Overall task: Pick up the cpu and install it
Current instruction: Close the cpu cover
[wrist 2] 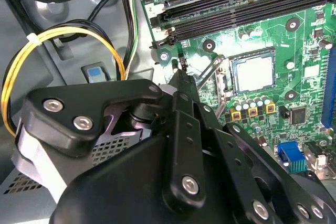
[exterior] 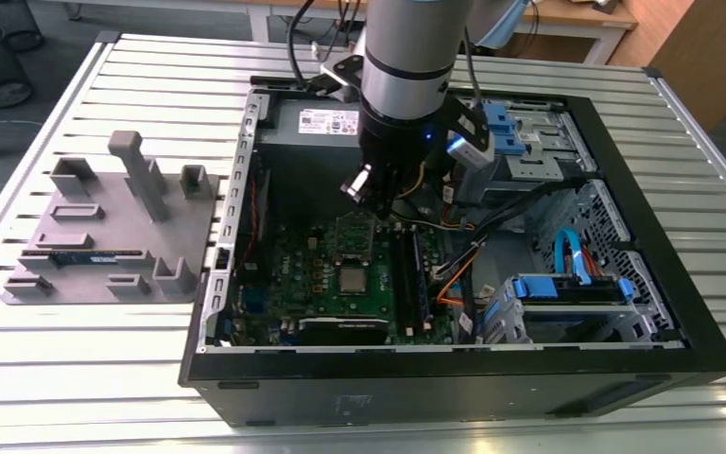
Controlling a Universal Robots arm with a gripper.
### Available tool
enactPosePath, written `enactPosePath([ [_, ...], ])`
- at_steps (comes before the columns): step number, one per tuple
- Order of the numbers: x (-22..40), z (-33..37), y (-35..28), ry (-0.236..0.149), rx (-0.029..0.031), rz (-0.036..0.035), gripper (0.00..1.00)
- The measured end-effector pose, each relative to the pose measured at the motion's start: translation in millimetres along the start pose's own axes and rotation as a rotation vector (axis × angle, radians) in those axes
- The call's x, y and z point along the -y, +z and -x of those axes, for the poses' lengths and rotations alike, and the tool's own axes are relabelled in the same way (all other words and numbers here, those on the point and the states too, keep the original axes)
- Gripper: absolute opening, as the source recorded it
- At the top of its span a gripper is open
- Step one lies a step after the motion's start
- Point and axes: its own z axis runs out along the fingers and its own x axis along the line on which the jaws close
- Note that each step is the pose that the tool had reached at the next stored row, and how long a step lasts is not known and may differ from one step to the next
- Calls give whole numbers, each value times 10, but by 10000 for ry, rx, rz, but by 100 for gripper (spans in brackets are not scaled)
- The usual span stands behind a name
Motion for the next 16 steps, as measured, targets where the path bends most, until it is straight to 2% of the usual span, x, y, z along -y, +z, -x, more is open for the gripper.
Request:
enactPosePath([
  [16,11,-25,-37,-424,-4,12,11],
])
